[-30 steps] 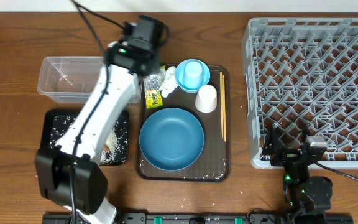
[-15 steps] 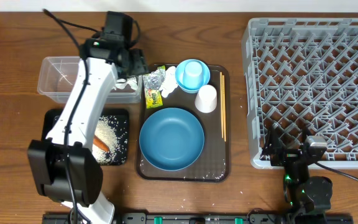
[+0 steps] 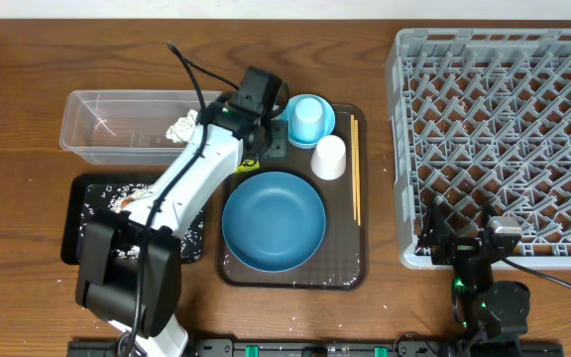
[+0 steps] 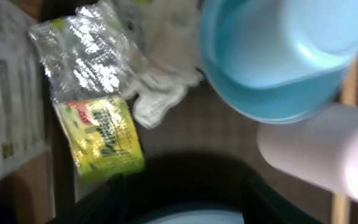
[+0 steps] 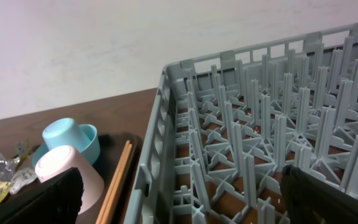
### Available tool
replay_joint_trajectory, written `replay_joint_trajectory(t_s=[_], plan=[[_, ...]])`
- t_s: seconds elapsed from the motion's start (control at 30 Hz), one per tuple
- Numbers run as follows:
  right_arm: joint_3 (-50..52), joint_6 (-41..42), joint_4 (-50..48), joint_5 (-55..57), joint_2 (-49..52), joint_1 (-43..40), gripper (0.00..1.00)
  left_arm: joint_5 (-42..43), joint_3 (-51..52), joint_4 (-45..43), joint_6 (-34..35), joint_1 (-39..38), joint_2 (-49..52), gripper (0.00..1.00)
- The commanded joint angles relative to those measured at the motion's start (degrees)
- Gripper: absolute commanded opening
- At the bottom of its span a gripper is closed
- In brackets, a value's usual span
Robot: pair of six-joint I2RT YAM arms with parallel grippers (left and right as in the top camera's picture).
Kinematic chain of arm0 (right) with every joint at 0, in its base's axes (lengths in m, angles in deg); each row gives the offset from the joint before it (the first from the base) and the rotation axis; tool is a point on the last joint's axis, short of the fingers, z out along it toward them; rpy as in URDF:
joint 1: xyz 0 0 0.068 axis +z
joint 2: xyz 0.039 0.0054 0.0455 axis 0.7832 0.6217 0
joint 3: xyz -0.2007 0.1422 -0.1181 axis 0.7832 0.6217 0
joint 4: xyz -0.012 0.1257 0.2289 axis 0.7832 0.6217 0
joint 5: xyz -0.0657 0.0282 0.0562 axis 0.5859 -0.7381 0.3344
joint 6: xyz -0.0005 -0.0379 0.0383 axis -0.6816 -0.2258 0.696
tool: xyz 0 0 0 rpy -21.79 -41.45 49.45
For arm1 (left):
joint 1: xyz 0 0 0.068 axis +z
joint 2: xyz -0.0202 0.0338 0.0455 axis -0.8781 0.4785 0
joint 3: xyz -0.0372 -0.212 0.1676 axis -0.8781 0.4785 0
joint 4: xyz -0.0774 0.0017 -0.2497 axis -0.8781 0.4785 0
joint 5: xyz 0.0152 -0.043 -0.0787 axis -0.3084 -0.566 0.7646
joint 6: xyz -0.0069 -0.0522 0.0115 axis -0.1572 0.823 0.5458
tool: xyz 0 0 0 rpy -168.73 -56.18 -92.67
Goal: Sort waste into correct bins and load items into the dishwasher rack
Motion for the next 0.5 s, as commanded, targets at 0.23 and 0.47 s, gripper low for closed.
replay_joint_trajectory(t_s=[0.23, 0.47], plan=[[0.2, -0.7, 0.1, 0.6, -0.2, 0.5, 0.99, -7.3, 3.2, -9.1, -1.9, 0.3, 2.6, 0.58], [0.2, -0.7, 0.1, 0.6, -0.2, 0.5, 0.99, -7.6, 3.2, -15.8, -1.9, 0.4, 7.5, 0.59]])
